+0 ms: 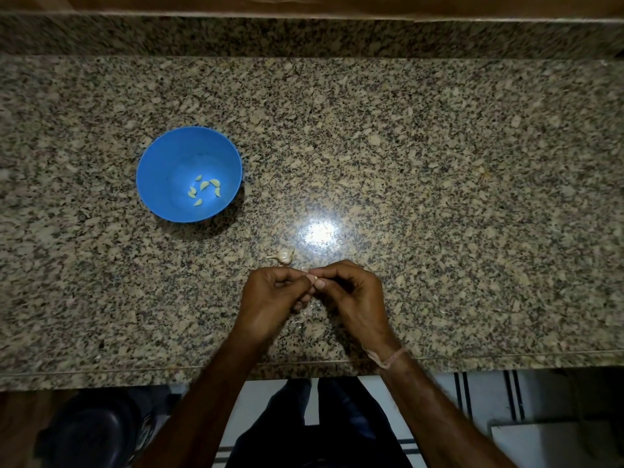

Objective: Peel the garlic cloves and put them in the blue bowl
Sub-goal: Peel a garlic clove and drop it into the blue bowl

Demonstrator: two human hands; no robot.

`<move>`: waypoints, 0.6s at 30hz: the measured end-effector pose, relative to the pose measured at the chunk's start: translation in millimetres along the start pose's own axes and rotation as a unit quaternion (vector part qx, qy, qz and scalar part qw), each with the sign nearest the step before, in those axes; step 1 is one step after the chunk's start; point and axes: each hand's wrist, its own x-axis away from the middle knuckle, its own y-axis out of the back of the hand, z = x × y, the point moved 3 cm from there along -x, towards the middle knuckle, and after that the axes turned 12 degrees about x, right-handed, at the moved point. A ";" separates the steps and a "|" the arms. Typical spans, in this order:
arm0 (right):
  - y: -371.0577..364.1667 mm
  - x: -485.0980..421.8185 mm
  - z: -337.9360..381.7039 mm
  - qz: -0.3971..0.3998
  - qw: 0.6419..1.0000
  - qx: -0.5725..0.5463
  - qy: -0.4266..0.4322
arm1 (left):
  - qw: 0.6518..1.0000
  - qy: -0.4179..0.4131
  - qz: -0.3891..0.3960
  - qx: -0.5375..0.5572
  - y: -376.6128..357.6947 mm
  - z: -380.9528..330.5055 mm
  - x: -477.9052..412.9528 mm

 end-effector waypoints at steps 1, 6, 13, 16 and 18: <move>0.0 0.3 0.2 0.001 1.000 -0.002 0.001 | 1.000 0.006 0.001 0.010 -0.2 0.0 0.2; 2.0 0.5 1.0 0.006 1.000 -0.001 0.006 | 0.997 0.032 -0.001 0.064 -1.9 5.5 0.3; 1.6 0.9 4.1 -0.003 1.000 -0.009 -0.003 | 0.996 0.024 -0.012 0.090 -3.5 12.7 1.8; 3.4 0.9 5.6 -0.006 1.000 -0.007 0.001 | 0.994 0.031 0.001 0.102 -3.3 12.2 3.1; 3.6 2.3 7.2 -0.005 1.000 0.003 0.016 | 0.994 0.035 0.008 0.099 -2.2 11.3 3.0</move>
